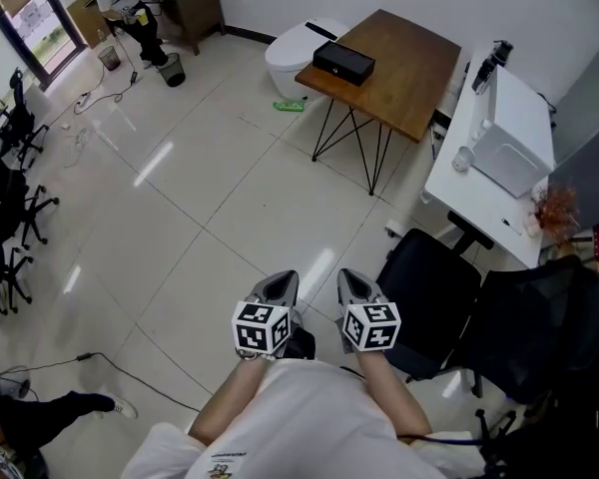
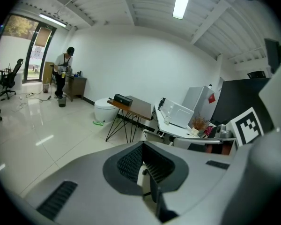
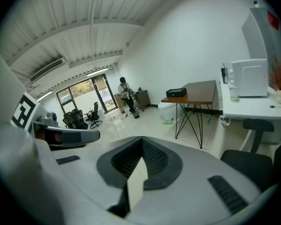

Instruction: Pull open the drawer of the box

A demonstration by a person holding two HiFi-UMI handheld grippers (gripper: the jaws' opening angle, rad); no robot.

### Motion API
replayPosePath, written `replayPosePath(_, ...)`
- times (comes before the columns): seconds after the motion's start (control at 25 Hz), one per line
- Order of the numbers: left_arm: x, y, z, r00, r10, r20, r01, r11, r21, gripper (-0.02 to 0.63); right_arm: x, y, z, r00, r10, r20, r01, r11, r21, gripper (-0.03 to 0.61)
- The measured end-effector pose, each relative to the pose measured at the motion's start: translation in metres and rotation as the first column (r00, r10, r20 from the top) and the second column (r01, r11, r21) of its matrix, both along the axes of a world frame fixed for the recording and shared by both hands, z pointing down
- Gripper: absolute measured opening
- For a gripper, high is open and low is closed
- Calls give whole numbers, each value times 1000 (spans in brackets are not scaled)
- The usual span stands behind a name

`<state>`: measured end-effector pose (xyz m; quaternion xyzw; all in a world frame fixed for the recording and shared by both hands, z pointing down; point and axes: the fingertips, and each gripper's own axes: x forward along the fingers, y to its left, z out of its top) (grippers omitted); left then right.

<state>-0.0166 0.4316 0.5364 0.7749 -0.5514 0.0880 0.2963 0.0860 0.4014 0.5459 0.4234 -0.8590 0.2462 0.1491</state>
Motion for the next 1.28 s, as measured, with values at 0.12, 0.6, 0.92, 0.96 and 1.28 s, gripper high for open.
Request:
replayPosePath(0.12, -18, -13, 0, 1000, 2, 1, -2, 1000, -1, 2, -21, -14, -2, 1000, -9, 0, 9, 1000, 3, -12)
replayPosePath(0.6, -82, -45, 0, 1000, -30, -7, 30, 1000, 4, 2, -86, -44, -3, 998, -58, -21, 58, 998, 8, -12)
replayPosePath(0.92, -100, -60, 2, 999, -43, -8, 43, 999, 6, 2, -116, -65, 3, 995, -96, -29, 97, 995, 8, -12)
replayPosePath(0.96, -104, -62, 3, 999, -48, -8, 48, 999, 6, 2, -121, -67, 3, 994, -104, -32, 104, 994, 14, -12)
replayPosePath(1.28, -120, -108, 6, 1000, -22, -10, 22, 1000, 15, 2, -132, -113, 4, 998, -57, -20, 58, 998, 24, -12)
